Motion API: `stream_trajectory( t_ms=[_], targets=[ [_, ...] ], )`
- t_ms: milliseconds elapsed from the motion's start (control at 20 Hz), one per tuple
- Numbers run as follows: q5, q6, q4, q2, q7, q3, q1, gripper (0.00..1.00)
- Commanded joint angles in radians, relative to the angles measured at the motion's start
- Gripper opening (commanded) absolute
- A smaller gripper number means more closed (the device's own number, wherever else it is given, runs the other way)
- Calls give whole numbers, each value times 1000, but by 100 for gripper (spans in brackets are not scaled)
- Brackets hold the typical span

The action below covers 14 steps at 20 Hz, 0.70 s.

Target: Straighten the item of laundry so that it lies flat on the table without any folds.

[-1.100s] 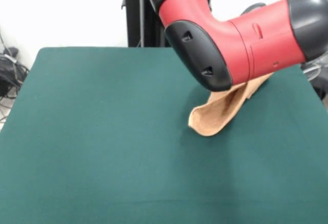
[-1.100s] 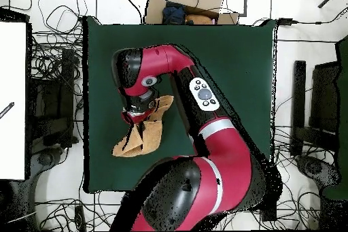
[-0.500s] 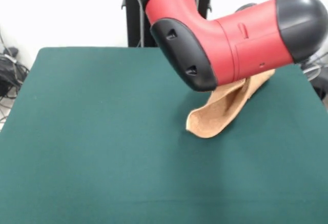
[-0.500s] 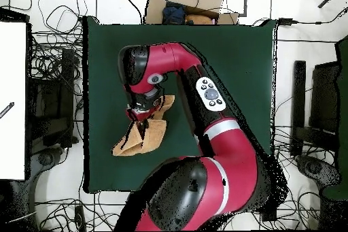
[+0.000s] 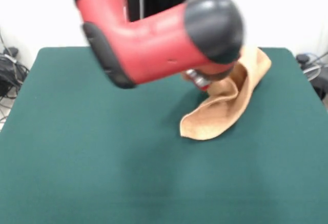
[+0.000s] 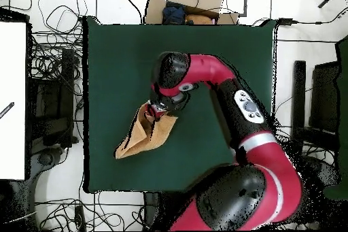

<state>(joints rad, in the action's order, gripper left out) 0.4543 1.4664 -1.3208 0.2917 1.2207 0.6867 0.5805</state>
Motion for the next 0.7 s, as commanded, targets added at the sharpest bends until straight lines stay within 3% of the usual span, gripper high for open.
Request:
stream_trajectory(
  t_ms=[50, 700],
  targets=[
    [-20, -295, -170, -102, -162, 71, 130, 0],
    [63, -320, -212, -144, -290, 69, 222, 0]
  ],
)
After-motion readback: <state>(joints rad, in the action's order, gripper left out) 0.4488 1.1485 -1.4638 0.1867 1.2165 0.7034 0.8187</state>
